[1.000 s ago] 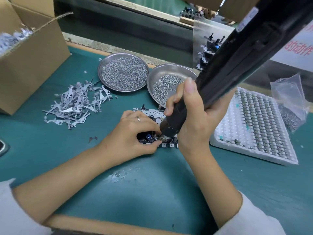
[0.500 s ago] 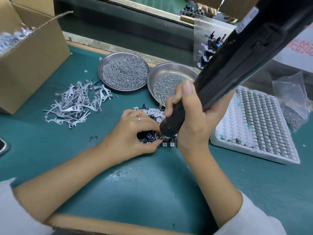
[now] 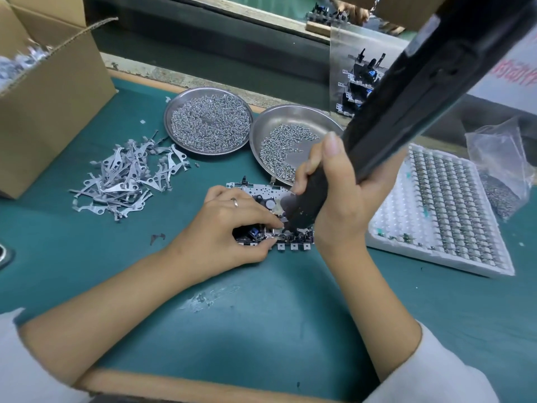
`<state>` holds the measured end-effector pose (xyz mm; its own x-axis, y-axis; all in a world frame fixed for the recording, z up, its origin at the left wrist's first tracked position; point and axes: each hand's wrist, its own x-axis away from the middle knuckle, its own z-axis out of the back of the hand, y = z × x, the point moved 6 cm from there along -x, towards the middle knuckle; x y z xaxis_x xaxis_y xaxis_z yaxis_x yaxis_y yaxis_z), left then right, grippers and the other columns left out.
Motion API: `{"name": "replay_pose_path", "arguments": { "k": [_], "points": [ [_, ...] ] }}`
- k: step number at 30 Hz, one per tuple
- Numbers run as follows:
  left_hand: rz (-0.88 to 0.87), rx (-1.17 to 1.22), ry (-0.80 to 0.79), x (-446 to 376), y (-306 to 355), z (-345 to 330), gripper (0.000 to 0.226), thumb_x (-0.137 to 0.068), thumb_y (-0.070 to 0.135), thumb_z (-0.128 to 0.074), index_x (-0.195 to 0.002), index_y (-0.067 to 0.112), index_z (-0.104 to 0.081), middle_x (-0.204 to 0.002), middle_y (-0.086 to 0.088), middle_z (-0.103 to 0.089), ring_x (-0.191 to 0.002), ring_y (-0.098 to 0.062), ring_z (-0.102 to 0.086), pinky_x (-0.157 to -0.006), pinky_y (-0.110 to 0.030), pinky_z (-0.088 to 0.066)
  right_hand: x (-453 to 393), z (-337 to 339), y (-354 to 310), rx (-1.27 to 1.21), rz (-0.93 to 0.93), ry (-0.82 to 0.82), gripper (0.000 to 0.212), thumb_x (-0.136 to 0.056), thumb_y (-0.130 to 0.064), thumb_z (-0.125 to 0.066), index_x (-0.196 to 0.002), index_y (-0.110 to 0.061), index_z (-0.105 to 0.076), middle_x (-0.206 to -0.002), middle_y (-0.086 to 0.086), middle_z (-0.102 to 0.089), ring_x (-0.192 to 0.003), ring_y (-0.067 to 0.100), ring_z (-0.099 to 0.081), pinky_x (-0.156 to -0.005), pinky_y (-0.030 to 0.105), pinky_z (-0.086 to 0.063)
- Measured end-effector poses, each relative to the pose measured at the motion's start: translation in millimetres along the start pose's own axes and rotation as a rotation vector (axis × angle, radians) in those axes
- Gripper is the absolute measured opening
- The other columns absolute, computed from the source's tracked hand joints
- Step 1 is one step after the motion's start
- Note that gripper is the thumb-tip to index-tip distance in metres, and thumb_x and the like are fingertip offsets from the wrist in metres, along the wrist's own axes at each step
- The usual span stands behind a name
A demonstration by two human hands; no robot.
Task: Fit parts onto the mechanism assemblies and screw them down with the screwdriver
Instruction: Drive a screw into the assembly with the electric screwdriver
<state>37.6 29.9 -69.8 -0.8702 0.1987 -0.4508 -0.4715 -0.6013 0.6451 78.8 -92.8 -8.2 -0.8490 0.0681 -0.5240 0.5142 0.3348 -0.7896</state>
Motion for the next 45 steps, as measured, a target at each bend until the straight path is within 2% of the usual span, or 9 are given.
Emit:
{"name": "replay_pose_path", "arguments": {
  "k": [11, 16, 20, 23, 27, 30, 36, 39, 45],
  "points": [
    [-0.012, -0.050, 0.009, 2.2, 0.8, -1.4, 0.019, -0.068, 0.022, -0.077, -0.087, 0.021, -0.075, -0.085, 0.017, -0.069, -0.085, -0.008, -0.056, -0.088, -0.044, -0.039, -1.6, 4.0, -0.1, 0.006, -0.046, -0.002, 0.031, -0.082, -0.018, -0.059, -0.102, -0.014, -0.036, -0.053, -0.002, -0.048, -0.038, 0.021, -0.044, -0.044, 0.024, -0.040],
    [-0.003, -0.048, -0.007, 1.9, -0.2, -0.7, 0.022, -0.069, 0.025, -0.077, -0.090, 0.020, -0.075, -0.086, 0.015, -0.069, -0.087, -0.006, -0.055, -0.090, -0.044, -0.037, 7.8, 21.2, -2.2, 0.193, 0.011, -0.080, 0.054, -0.084, -0.023, -0.061, -0.127, -0.015, -0.030, -0.090, 0.013, -0.050, -0.081, 0.021, -0.055, -0.074, 0.033, -0.047],
    [0.024, -0.015, 0.022, 2.7, 0.9, 2.5, 0.025, -0.074, 0.030, -0.072, -0.096, 0.020, -0.073, -0.090, 0.012, -0.070, -0.087, -0.008, -0.058, -0.094, -0.042, -0.037, 34.7, 56.4, -6.6, 0.435, 0.146, 0.117, 0.027, -0.088, -0.011, -0.051, -0.112, -0.023, -0.045, -0.095, 0.000, -0.047, -0.088, 0.006, -0.048, -0.081, 0.023, -0.039],
    [0.094, 0.064, 0.191, 1.6, -3.0, 14.8, 0.020, -0.083, 0.031, -0.059, -0.100, 0.026, -0.069, -0.090, 0.010, -0.068, -0.087, -0.007, -0.059, -0.091, -0.040, -0.040, 54.9, 37.4, 3.4, 0.775, 0.150, -0.227, 0.017, -0.089, -0.013, -0.053, -0.104, -0.013, -0.061, -0.098, -0.002, -0.057, -0.091, 0.012, -0.054, -0.083, 0.023, -0.043],
    [0.246, 0.185, 0.430, 5.5, -22.7, 32.3, 0.021, -0.092, 0.024, -0.052, -0.104, 0.041, -0.060, -0.094, 0.016, -0.067, -0.088, 0.002, -0.061, -0.088, -0.021, -0.046, 78.8, -11.9, 36.1, 1.297, 0.228, -0.780, 0.039, -0.090, -0.035, -0.058, -0.123, -0.016, -0.062, -0.124, 0.014, -0.058, -0.112, 0.035, -0.054, -0.092, 0.044, -0.044],
    [0.293, 0.181, 0.475, 7.9, -29.2, 34.7, 0.024, -0.094, 0.027, -0.049, -0.103, 0.047, -0.058, -0.091, 0.024, -0.067, -0.089, 0.007, -0.060, -0.080, -0.011, -0.043, 82.5, -25.7, 40.9, 1.497, 0.260, -0.815, 0.031, -0.089, -0.042, -0.055, -0.112, -0.025, -0.068, -0.128, 0.011, -0.059, -0.115, 0.036, -0.054, -0.091, 0.043, -0.045],
    [0.236, 0.118, 0.449, 9.4, -24.5, 31.7, 0.024, -0.094, 0.028, -0.049, -0.106, 0.048, -0.055, -0.092, 0.018, -0.066, -0.081, 0.002, -0.058, -0.074, -0.031, -0.046, 111.2, -7.5, 18.6, 1.474, 0.317, -0.914, 0.025, -0.091, -0.039, -0.052, -0.101, -0.022, -0.069, -0.124, 0.008, -0.060, -0.116, 0.033, -0.055, -0.089, 0.043, -0.047],
    [0.243, 0.128, 0.424, 9.8, -28.6, 29.5, 0.021, -0.097, 0.028, -0.049, -0.106, 0.045, -0.058, -0.091, 0.029, -0.064, -0.071, 0.006, -0.053, -0.059, -0.016, -0.037, 127.4, 17.1, -2.7, 1.482, 0.329, -0.944, 0.025, -0.092, -0.043, -0.053, -0.102, -0.027, -0.069, -0.126, 0.005, -0.061, -0.116, 0.029, -0.056, -0.092, 0.040, -0.047],
    [0.249, 0.141, 0.403, 10.1, -35.8, 24.4, 0.021, -0.099, 0.025, -0.048, -0.113, 0.023, -0.063, -0.089, 0.032, -0.063, -0.087, -0.019, -0.061, -0.063, -0.013, -0.039, 138.8, 93.3, -43.2, 1.562, 0.246, -0.868, 0.027, -0.093, -0.042, -0.051, -0.104, -0.025, -0.069, -0.129, 0.005, -0.060, -0.119, 0.030, -0.056, -0.093, 0.043, -0.048]
  ]
}}
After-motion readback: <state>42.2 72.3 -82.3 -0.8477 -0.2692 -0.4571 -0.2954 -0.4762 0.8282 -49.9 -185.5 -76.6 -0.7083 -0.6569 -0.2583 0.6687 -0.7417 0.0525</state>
